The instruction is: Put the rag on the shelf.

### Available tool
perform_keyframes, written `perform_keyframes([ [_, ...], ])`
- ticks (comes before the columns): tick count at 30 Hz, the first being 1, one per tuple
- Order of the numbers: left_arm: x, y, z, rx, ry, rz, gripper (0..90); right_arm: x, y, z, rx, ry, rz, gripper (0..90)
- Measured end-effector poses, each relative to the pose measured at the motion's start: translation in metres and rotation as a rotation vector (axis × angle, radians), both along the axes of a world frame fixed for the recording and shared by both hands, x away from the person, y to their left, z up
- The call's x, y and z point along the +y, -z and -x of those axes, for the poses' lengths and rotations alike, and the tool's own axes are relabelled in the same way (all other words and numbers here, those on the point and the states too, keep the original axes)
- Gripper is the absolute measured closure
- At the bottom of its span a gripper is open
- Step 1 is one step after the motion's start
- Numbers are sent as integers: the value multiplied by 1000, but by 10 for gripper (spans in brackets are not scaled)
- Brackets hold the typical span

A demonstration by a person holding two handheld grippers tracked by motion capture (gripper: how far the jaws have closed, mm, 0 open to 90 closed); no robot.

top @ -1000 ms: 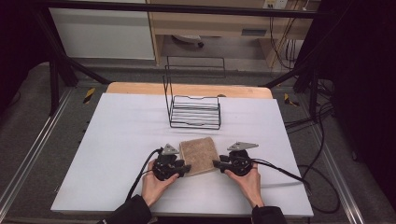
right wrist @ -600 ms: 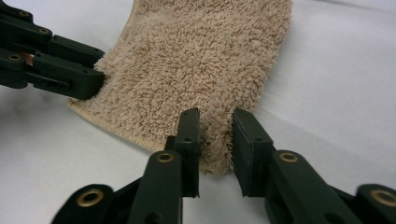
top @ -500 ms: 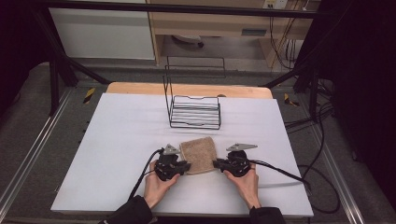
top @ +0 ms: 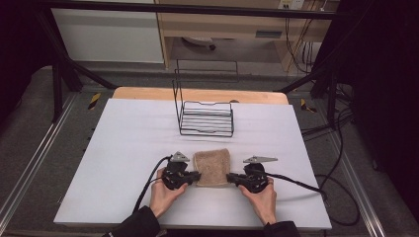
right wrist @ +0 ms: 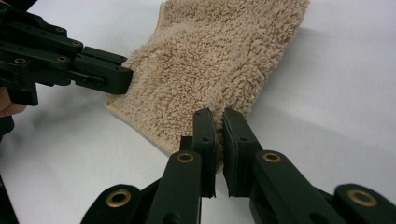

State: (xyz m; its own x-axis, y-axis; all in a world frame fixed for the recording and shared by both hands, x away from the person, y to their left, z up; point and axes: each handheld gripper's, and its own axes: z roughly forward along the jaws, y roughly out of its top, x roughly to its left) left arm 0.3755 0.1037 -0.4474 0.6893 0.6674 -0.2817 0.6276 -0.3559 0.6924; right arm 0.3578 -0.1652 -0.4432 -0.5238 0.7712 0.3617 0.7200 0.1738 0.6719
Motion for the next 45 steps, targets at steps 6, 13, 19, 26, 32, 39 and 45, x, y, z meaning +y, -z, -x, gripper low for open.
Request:
perform_keyframes([
  [6, -1, -1, 3, -43, 16, -21, 790, -1, 4, 2, -1, 12, 57, 751],
  [13, 6, -10, 5, -108, 28, -43, 623, -6, 1, 1, -109, -28, 82, 539],
  [19, 12, -14, 2, -129, 30, -52, 461, -8, -1, -4, -154, -64, 89, 403],
  [26, 20, -15, -2, -132, 19, -56, 285, -9, -4, -17, -181, -69, 87, 253],
  [32, 26, -17, -3, -138, 26, -43, 190, -12, -7, -34, -179, -55, 75, 180],
  [39, 31, -16, -4, -124, 45, -32, 125, -13, -8, -57, -189, -19, 64, 226],
  [45, 35, -16, -5, -127, 36, -35, 109, -11, -1, -75, -181, -5, 55, 328],
])
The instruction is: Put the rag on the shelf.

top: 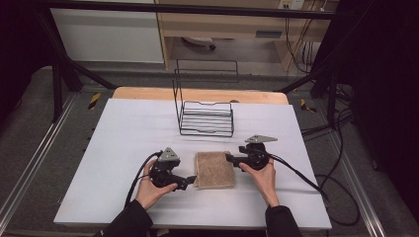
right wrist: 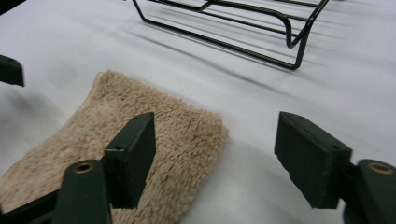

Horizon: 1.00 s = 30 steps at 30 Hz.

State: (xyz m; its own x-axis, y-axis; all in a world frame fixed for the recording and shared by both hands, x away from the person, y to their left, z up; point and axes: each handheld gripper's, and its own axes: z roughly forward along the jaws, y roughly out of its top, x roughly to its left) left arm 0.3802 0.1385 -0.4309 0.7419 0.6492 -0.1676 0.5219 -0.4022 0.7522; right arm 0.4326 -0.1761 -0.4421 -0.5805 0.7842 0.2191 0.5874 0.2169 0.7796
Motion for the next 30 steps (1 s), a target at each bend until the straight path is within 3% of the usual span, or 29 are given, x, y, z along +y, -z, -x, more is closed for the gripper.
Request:
perform_keyframes([
  [6, 3, -1, -1, -5, -16, 0, 90, 1, 7, -7, 11, 7, 28, 487],
  [11, 5, -2, -4, -11, -24, 2, 82, 2, 8, -8, 41, -4, 13, 598],
  [18, 5, -3, -6, -13, -38, -1, 80, 5, 13, -11, 77, -15, 11, 681],
  [30, 0, -8, -12, -20, -35, -5, 83, 9, 17, -8, 93, -23, -1, 832],
])
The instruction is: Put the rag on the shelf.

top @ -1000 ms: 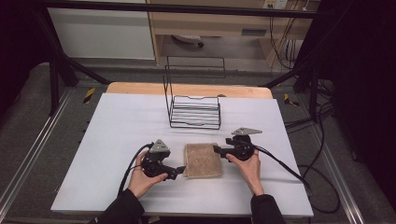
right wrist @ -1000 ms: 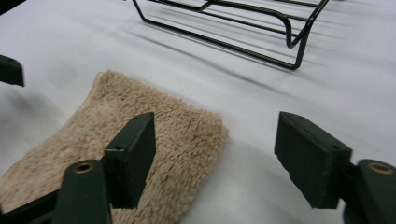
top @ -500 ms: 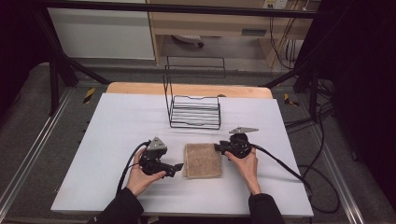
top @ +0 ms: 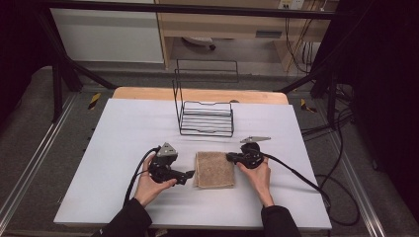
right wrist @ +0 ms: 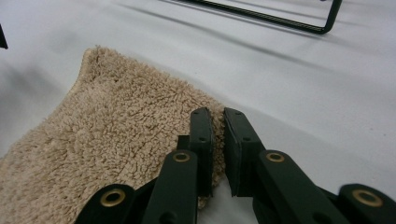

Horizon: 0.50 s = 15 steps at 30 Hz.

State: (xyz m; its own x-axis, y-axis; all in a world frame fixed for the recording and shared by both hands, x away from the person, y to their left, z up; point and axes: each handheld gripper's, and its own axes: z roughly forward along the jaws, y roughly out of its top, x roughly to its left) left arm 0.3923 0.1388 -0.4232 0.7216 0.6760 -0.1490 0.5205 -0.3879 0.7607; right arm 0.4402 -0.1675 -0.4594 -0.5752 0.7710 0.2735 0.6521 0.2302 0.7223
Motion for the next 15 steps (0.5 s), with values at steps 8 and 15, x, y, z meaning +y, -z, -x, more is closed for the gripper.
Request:
perform_keyframes([
  [8, -10, -8, -16, -7, -9, -9, 86, 1, 1, 1, -13, 0, 7, 846],
  [15, -24, -6, -38, -20, -45, -47, 179, 1, 1, 2, -13, 0, 9, 847],
])
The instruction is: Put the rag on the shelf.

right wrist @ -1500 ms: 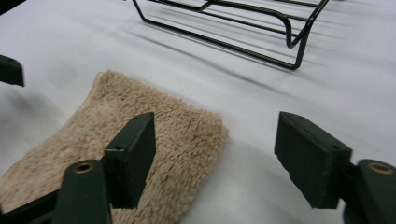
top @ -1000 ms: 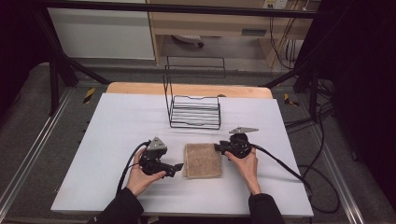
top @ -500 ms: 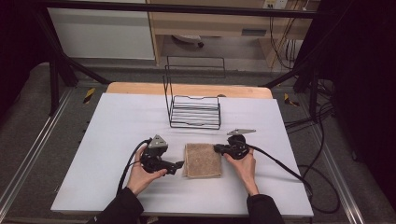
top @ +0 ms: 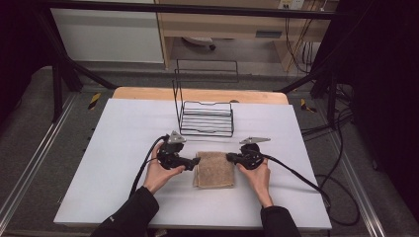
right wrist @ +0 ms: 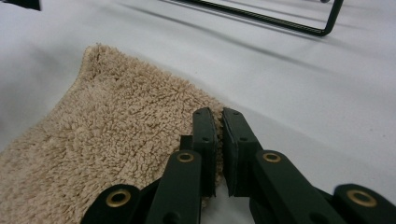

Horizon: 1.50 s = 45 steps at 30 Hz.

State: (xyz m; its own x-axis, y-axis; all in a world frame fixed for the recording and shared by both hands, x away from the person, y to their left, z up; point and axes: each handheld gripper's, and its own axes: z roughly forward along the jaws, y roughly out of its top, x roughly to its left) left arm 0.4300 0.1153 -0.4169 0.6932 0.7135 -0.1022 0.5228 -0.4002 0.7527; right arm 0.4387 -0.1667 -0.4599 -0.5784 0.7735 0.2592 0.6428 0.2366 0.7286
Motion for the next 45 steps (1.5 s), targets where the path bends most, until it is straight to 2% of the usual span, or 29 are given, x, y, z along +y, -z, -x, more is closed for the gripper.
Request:
perform_keyframes([
  [6, -11, 8, -13, 17, -25, -19, 254, 0, 0, 0, 0, -2, 0, 846],
  [11, -16, 19, -21, 74, -34, -15, 375, 0, 0, 0, -1, -4, 0, 845],
  [15, -18, 25, -24, 100, -39, -26, 488, 0, 0, 0, -1, -4, -1, 845],
  [18, -20, 29, -25, 118, -27, -22, 550, 0, 0, 0, -2, -5, 0, 845],
  [22, -22, 29, -25, 133, -35, -6, 626, 0, 0, 0, -4, -7, 0, 845],
  [32, -30, 29, -18, 99, -23, -41, 770, -1, 0, 0, -2, -12, 1, 844],
  [45, -28, 29, -20, 111, -11, -24, 839, 0, 0, 0, -5, -4, 5, 845],
])
